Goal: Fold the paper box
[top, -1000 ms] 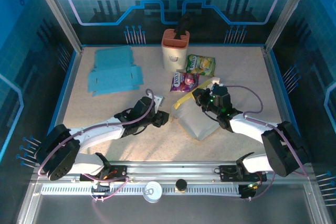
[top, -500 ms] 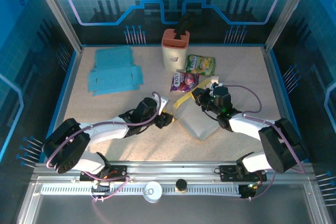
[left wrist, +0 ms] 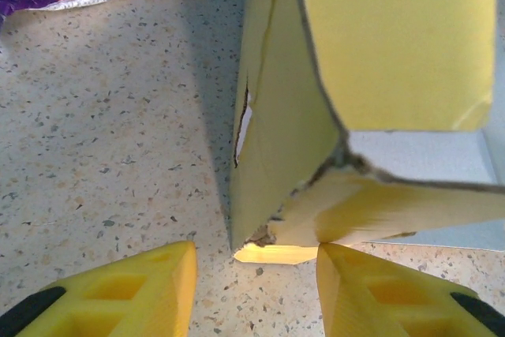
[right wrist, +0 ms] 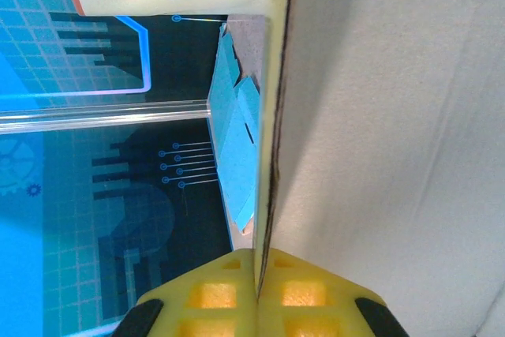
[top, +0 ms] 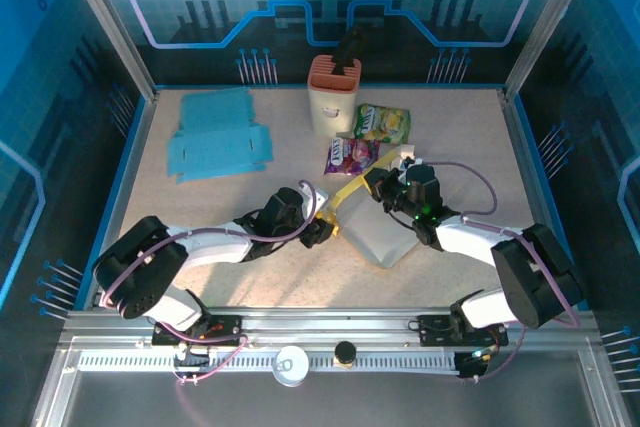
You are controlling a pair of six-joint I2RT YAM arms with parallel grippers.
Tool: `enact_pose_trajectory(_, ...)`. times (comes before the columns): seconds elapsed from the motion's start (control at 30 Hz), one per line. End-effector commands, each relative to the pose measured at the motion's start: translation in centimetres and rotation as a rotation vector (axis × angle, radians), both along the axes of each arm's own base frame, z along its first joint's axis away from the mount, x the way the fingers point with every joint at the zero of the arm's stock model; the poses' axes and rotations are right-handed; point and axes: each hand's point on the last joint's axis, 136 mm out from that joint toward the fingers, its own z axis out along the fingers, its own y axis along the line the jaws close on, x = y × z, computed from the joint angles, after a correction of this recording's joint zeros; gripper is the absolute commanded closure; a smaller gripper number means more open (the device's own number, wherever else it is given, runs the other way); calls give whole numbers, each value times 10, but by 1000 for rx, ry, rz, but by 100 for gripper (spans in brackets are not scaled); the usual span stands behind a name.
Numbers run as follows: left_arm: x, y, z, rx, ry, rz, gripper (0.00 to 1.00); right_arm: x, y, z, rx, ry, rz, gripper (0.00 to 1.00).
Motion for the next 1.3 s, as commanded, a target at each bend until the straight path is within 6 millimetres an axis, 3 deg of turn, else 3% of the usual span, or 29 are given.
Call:
enact_pose_trajectory(0.0,5,-14,15,-52,-45,-32,57,-5,-4,-16,-24,49,10,100)
enact_pose_trajectory(0.1,9,-15,16,-53,-45,-16,65,-5,-4,-15,-24,48,11,100)
enact_pose_trajectory(0.3,15,-16,18,-64,-53,14,72,-6,-5,-15,-21,48,9,100)
enact_pose_trajectory(0.73,16,-24,31,-63,-124,118,77,-5,-5,-11,-12,26,-13,100)
enact_pose_trajectory(0.93,24,-23,27,-58,-121,180,81,-7,-4,-8,-10,9,-27,100)
enact_pose_trajectory(1.27,24,-35,30,-58,-149,197,75,-6,-5,-8,14,0,-57,100)
